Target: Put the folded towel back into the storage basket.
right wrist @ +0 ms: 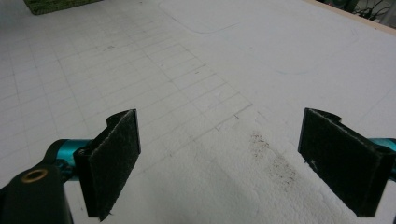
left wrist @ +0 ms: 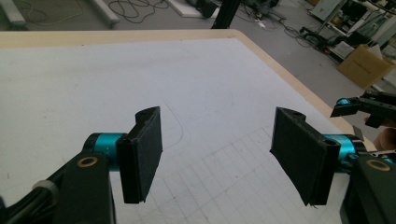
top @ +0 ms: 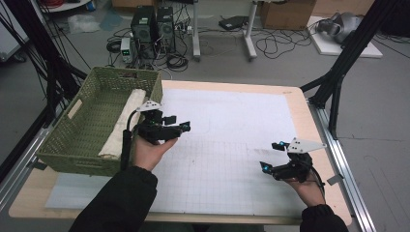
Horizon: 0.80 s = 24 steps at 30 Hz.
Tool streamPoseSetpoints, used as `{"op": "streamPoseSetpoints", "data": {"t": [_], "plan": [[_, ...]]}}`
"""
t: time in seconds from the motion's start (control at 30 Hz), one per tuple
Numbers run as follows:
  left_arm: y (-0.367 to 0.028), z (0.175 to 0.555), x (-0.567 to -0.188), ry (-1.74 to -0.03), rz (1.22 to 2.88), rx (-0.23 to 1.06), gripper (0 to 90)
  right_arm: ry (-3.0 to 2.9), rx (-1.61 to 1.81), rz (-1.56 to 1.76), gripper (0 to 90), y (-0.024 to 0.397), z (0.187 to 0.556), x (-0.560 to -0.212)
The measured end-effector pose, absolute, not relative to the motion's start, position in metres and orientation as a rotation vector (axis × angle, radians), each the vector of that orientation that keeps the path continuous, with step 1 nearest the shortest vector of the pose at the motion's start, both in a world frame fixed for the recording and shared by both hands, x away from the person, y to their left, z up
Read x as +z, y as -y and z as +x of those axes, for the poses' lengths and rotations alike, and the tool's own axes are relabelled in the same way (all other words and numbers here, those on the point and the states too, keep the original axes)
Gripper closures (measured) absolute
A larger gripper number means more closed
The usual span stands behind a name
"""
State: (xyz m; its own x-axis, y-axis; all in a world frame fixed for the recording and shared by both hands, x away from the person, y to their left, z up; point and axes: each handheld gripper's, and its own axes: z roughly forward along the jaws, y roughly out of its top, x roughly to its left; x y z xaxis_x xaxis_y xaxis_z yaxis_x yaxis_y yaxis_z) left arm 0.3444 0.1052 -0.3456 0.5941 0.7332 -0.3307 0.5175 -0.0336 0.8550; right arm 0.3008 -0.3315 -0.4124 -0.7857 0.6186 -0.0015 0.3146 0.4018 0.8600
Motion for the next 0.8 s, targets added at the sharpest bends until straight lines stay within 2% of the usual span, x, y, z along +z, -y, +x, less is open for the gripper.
{"op": "streamPoseSetpoints", "data": {"t": [0.8], "plan": [[-0.098,0.332,-0.369,-1.041,1.739,0.225,33.6,-2.346,1.327,0.814,12.1,0.331,0.299,-0.412]]}}
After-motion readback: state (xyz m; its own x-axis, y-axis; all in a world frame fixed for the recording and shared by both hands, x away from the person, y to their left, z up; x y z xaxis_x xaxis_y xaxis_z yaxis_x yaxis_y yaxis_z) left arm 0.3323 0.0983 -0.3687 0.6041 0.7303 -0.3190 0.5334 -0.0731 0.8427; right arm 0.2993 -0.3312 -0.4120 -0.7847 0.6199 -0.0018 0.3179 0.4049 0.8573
